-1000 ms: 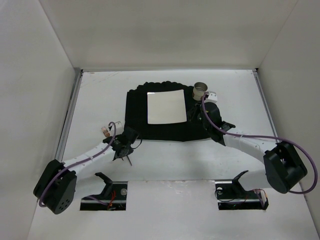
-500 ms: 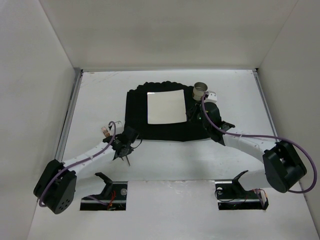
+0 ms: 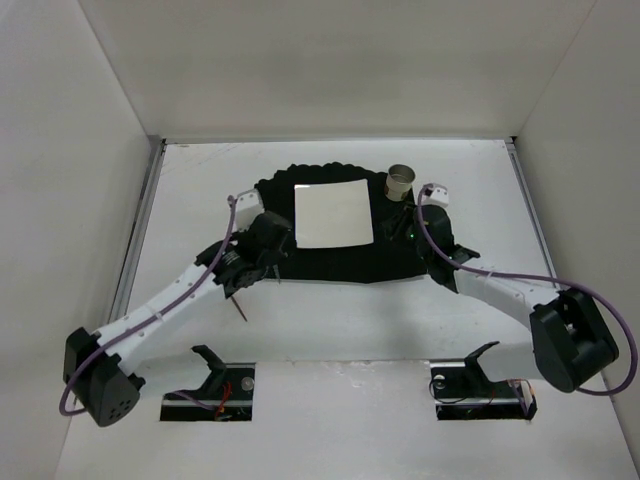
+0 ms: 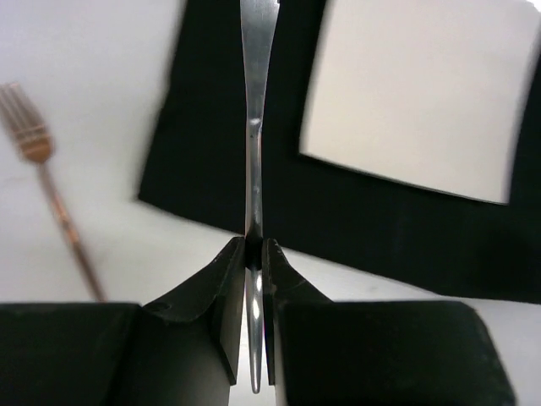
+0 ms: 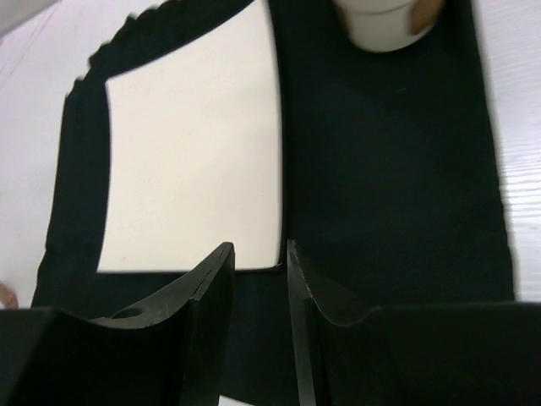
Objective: Set the dinner table for one person
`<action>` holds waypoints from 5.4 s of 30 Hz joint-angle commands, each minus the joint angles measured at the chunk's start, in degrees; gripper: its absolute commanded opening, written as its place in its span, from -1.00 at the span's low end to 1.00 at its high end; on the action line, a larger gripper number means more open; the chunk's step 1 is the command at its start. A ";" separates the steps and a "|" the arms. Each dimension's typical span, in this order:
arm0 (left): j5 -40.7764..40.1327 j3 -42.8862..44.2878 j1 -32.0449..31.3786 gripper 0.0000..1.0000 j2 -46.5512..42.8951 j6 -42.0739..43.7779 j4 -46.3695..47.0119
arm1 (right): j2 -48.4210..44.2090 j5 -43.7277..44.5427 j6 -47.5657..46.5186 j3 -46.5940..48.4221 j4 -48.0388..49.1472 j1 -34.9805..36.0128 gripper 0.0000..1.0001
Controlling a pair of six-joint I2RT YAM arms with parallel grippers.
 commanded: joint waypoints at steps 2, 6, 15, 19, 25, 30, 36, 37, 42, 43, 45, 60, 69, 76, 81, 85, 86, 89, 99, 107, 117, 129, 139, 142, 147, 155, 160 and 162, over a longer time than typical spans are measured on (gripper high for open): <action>2.45 7.62 -5.45 -0.87 10.78 2.78 11.76 | -4.24 3.12 4.34 -2.67 2.23 -5.86 -0.21; 7.90 14.99 -7.92 -0.87 22.98 3.92 24.16 | -5.56 6.82 5.93 -4.53 1.79 -8.95 -0.18; 13.01 32.93 -11.44 -0.87 44.71 3.92 29.63 | -3.36 5.07 7.95 -4.97 2.50 -10.36 -0.19; 14.59 36.54 -11.61 -0.87 50.25 3.05 29.89 | -5.03 5.15 8.48 -6.02 3.37 -10.89 -0.19; 15.82 38.30 -11.52 -0.87 54.74 1.11 30.42 | -8.28 5.51 9.80 -7.95 3.73 -13.00 -0.18; 16.70 39.53 -11.17 -0.87 58.17 -0.38 30.77 | -7.94 4.72 9.89 -7.87 4.34 -12.65 -0.17; 16.70 40.59 -10.56 -0.87 61.07 -1.88 31.56 | -7.50 3.93 9.89 -8.13 5.31 -12.82 -0.16; 16.79 40.85 -10.47 -0.87 61.60 -2.14 31.48 | -7.41 3.75 9.89 -8.13 5.39 -12.91 -0.16; 16.70 40.68 -10.38 -0.79 62.66 -3.54 30.86 | -7.49 3.66 9.98 -8.22 5.40 -13.09 -0.16; 16.61 40.24 -10.30 -0.75 62.66 -4.07 30.86 | -7.67 3.66 9.98 -8.31 5.40 -13.26 -0.16; 16.44 39.54 -10.21 -0.67 62.57 -4.51 30.95 | -7.85 3.66 10.06 -8.31 5.40 -13.26 -0.16; 15.03 24.62 -11.27 -0.41 40.01 0.93 36.75 | -8.46 3.75 10.59 -9.36 7.06 -13.17 -0.24; 3.36 -5.26 4.01 -0.28 7.06 -2.40 17.72 | -9.43 3.22 9.89 -9.27 7.51 -12.91 -0.77; 0.35 -17.22 17.64 -0.24 -9.05 -2.23 0.11 | -13.47 5.94 11.38 -12.44 8.91 -13.79 -0.66; 4.04 -21.72 23.27 -0.30 -8.19 -1.71 -0.17 | -13.04 5.77 11.47 -12.70 9.61 -14.05 -0.60; 5.53 -23.74 24.51 -0.35 -4.85 -1.26 3.17 | -11.63 5.16 10.86 -11.91 9.70 -13.70 -0.52; 5.80 -23.83 24.16 -0.36 -3.97 -1.09 4.05 | -10.84 4.55 10.68 -11.48 9.70 -13.70 -0.52; 6.06 -24.09 23.81 -0.36 -2.12 -0.65 6.68 | -9.43 3.05 10.24 -10.51 9.70 -13.61 -0.51; 8.43 -24.98 24.16 -0.49 2.71 -0.21 11.00 | -6.53 1.38 9.62 -9.19 9.88 -12.91 -0.50; 11.16 -24.98 25.83 -0.80 4.30 -0.03 12.41 | -6.62 1.55 9.19 -9.10 9.88 -12.82 -0.49; 8.26 -11.64 22.59 -0.86 1.82 9.45 10.20 | -5.04 1.29 9.36 -8.66 9.88 -12.82 -0.48; 10.20 16.58 13.17 -0.81 28.10 25.80 18.03 | -3.72 0.85 9.62 -8.66 10.32 -12.56 -0.48; 7.83 21.52 14.14 -0.84 41.38 31.52 15.30 | -5.30 1.02 9.62 -9.27 10.32 -12.56 -0.47; 6.24 21.61 13.18 -0.84 42.53 32.05 15.39 | -4.07 0.50 9.80 -8.84 10.49 -12.56 -0.47; 5.71 21.35 12.91 -0.84 43.15 31.79 15.13 | -3.63 0.41 9.80 -8.75 10.49 -12.56 -0.47; 4.84 19.85 12.82 -0.81 45.17 30.73 14.86 | -4.42 0.32 9.80 -8.92 10.49 -12.56 -0.47; 4.83 20.11 12.82 -0.73 44.99 30.55 15.13 | -4.24 0.14 9.89 -8.92 10.49 -12.56 -0.47; 4.83 20.37 12.82 -0.69 45.34 30.55 14.87 | -4.51 0.32 9.80 -9.01 10.49 -12.56 -0.46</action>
